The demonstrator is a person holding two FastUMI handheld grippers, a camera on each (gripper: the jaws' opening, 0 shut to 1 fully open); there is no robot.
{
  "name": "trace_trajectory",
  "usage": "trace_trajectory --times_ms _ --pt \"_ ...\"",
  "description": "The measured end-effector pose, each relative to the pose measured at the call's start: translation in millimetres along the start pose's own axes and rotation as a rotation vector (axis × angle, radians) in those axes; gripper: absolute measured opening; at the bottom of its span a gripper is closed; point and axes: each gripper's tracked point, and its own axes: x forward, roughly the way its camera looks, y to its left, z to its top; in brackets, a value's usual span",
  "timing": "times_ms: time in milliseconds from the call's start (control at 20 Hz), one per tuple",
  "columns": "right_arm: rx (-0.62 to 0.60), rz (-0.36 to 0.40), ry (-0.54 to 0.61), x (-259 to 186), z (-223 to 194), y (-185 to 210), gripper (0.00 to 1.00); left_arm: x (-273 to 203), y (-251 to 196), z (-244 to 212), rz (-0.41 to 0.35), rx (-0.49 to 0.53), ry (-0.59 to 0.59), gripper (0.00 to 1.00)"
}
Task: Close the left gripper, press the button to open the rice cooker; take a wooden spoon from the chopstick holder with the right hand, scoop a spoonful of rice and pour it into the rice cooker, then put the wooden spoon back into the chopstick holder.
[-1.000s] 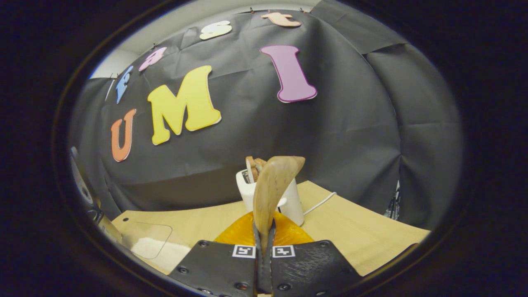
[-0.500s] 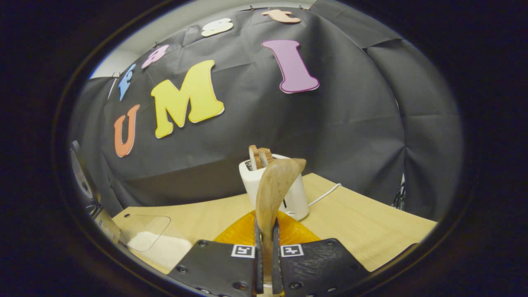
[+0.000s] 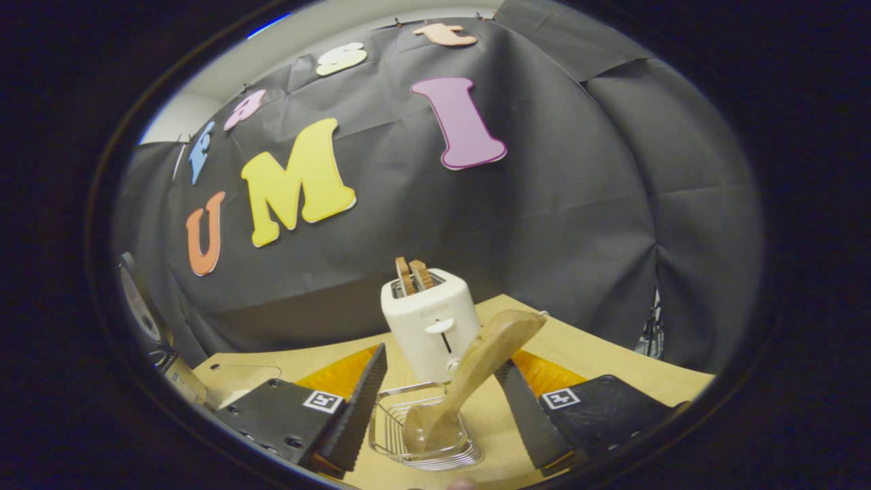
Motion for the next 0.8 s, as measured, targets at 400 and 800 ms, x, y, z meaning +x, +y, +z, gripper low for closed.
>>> trace_trajectory --times_ms 400,800 --pt "0.083 -0.033 -0.086 -41 31 -49 0.95 3 -28 1 -0.022 0.011 -0.017 1.0" --pt "-0.018 -0.043 -0.19 -129 57 -62 0.9 32 -52 15 -0.03 0.01 0.012 1.0"
